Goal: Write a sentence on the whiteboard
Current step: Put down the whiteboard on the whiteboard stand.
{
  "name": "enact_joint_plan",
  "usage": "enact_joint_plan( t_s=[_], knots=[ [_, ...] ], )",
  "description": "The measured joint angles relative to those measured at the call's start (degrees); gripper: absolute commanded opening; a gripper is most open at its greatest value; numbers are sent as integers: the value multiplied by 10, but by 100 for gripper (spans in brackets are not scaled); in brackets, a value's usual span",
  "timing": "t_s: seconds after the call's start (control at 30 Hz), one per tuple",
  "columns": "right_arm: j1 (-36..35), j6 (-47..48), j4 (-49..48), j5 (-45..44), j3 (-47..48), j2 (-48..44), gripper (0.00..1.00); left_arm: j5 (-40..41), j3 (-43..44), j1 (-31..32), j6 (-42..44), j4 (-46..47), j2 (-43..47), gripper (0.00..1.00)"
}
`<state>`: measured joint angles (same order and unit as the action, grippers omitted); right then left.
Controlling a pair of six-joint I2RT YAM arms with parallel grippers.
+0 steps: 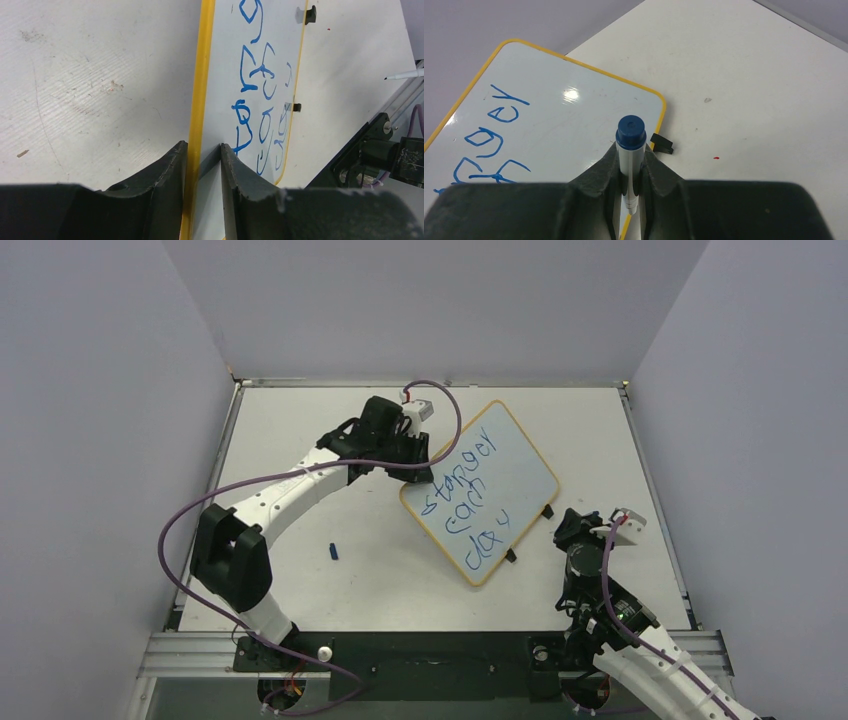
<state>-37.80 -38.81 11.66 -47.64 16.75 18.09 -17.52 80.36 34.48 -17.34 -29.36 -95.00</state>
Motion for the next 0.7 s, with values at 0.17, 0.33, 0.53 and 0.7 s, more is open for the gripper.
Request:
enact_joint_plan(
  t_s=[0.17,0.33,0.53,0.7],
  knots=[
    [0,-5,0,-1,0,0,0,17,-4,2,6,0,0,32],
    [1,-7,0,-1,0,0,0,36,-14,2,12,1,0,42],
    [3,-9,0,-1,0,0,0,43,-18,2,11,1,0,45],
    [3,-9,0,-1,0,0,0,43,-18,2,11,1,1,48]
  ],
)
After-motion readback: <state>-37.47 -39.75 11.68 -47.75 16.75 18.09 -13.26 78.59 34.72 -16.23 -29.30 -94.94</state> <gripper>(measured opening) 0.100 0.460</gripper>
